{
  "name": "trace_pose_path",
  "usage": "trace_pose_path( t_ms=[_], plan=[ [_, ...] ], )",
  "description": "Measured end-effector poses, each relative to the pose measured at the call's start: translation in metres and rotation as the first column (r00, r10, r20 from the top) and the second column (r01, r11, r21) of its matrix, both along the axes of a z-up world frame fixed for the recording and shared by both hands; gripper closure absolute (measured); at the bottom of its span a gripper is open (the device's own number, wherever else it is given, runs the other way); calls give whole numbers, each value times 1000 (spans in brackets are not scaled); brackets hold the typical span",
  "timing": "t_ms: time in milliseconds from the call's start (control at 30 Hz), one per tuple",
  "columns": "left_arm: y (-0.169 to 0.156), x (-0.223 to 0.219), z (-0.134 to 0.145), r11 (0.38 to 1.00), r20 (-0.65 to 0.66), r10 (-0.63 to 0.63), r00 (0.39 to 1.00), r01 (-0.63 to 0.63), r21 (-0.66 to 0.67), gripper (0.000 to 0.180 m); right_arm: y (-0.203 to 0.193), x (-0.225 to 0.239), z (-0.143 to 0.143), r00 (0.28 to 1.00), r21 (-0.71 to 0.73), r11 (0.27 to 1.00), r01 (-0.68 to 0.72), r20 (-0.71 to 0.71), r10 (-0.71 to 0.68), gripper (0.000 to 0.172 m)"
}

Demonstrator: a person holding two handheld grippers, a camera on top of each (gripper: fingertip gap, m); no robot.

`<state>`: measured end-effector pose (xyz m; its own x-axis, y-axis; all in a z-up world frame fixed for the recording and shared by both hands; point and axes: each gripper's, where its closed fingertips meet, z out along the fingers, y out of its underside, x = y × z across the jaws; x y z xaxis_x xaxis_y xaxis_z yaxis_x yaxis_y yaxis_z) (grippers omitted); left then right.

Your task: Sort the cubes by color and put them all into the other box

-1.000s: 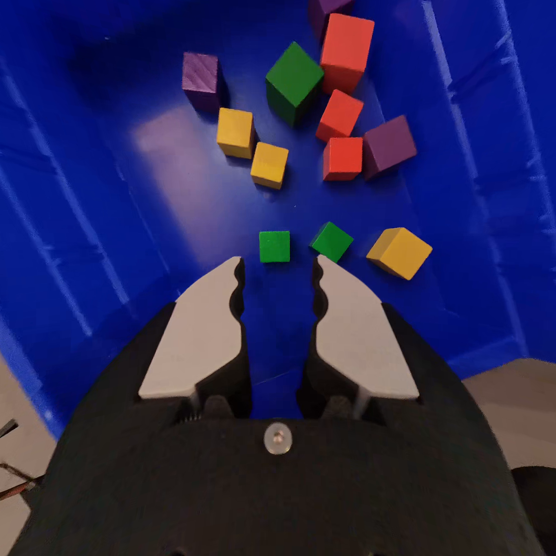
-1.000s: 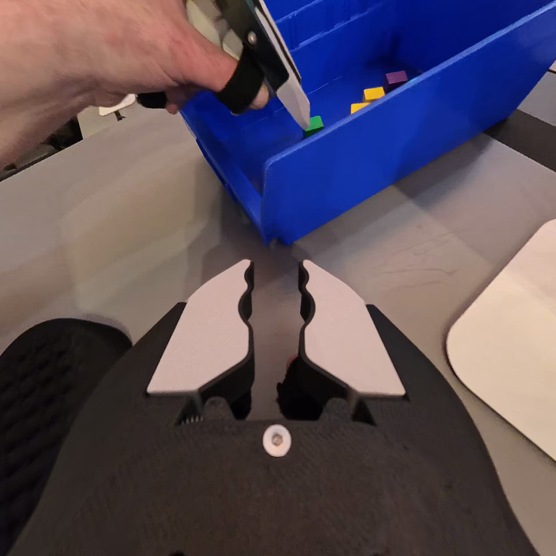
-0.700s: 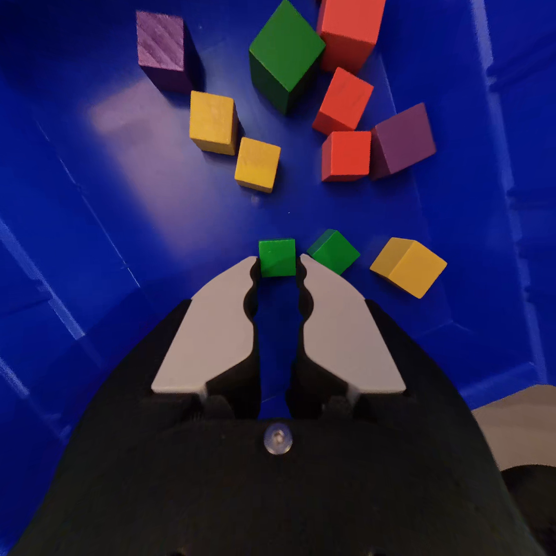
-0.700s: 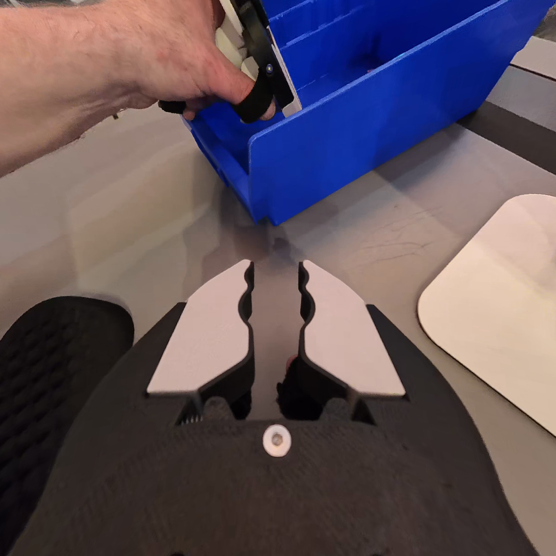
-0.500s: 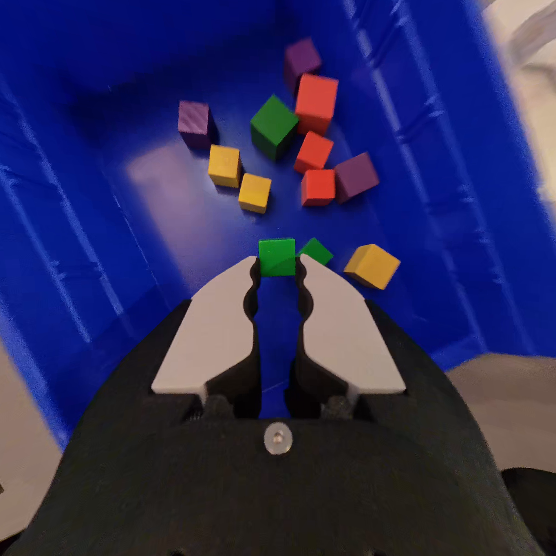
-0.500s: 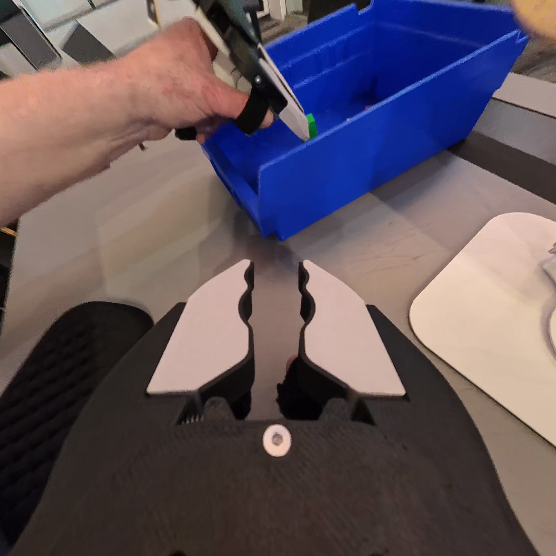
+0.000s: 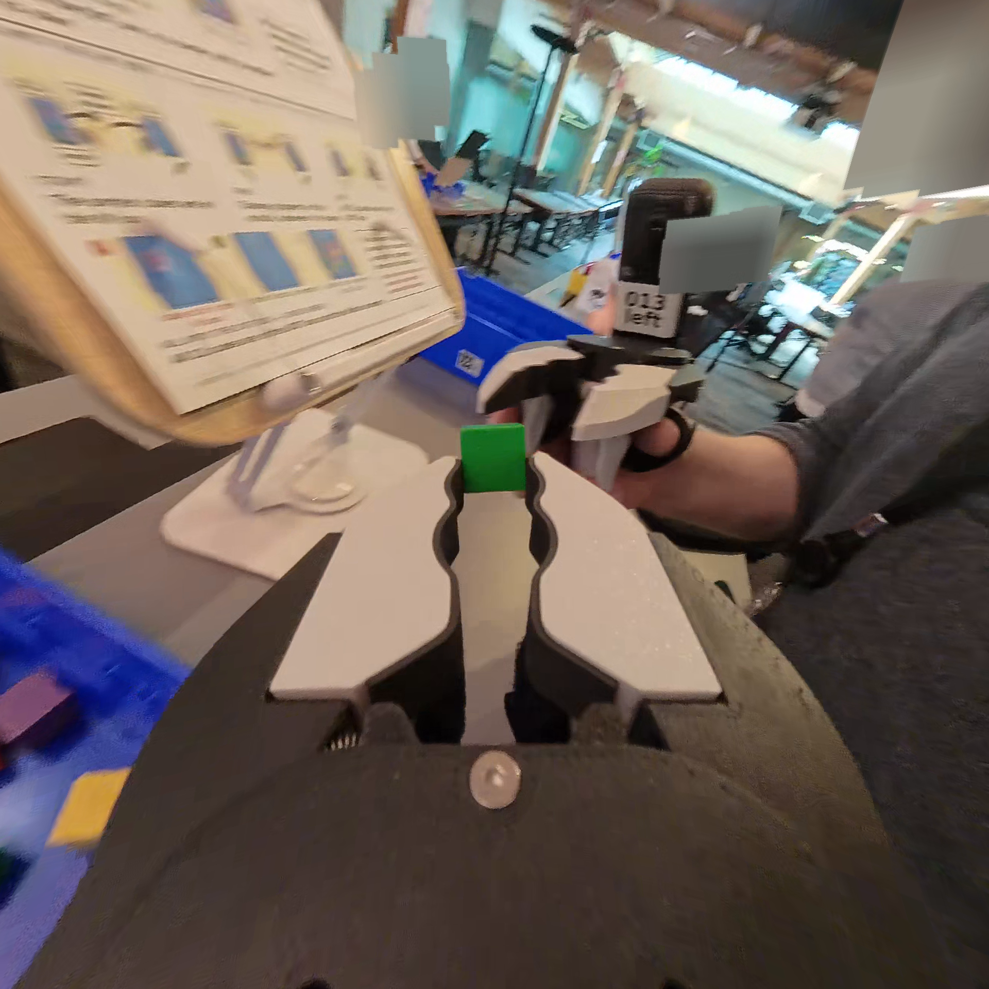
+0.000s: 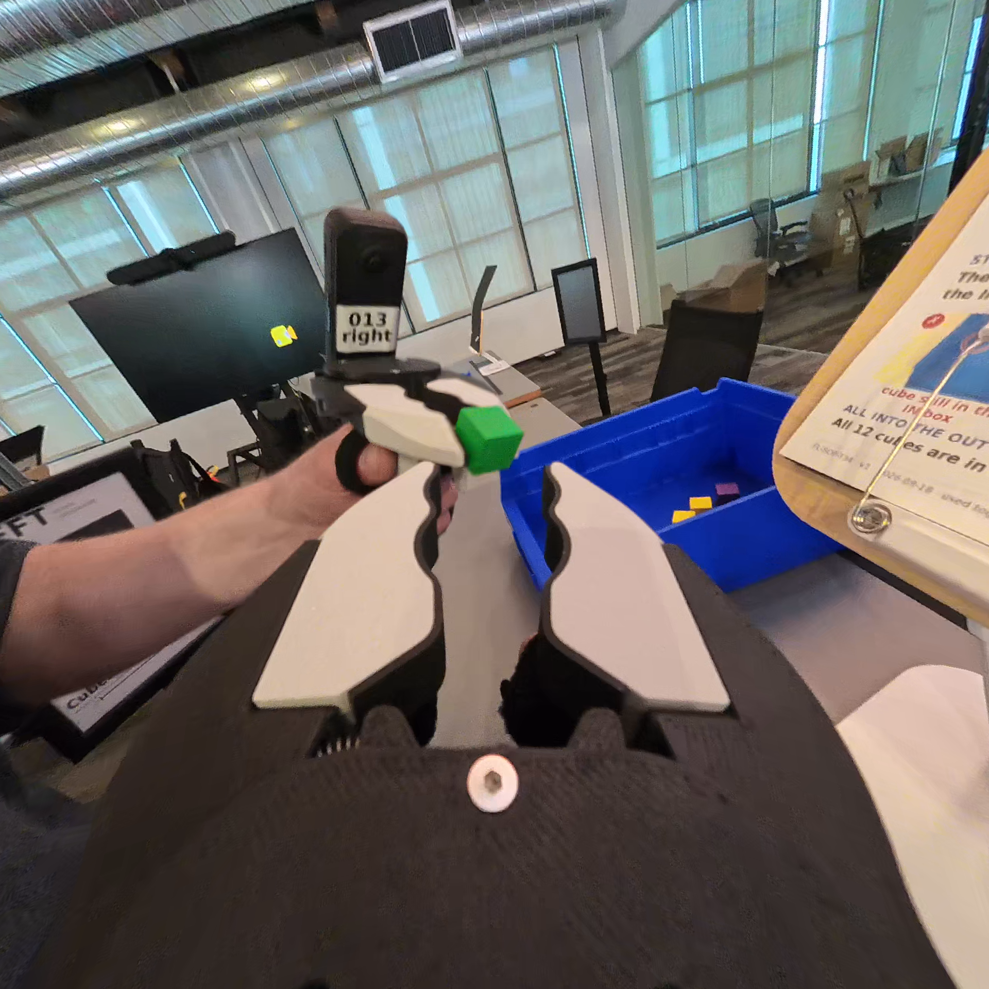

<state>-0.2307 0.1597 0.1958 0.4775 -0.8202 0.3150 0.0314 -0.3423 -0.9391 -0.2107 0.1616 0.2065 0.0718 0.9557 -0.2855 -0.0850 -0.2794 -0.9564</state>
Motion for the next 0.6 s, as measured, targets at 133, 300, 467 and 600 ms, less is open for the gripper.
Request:
trace_pose_path(
  t_ms=[133,300,467,600],
  plan=[
    [-15,36,3,994,54,-110,992,109,21,158,-8,9,4,999,-35,998,-44,-28,43,140],
    [-18,59,2,985,105,-172,980,170,22,159,-15,26,3,994,-91,991,-94,-63,88,148],
    [-24,78,1,963,134,-269,954,268,24,159,-22,43,2,985,-151,976,-158,-87,146,149],
    [-27,94,1,946,146,-322,936,323,17,159,-24,58,1,987,-134,980,-145,-89,134,150]
  ],
)
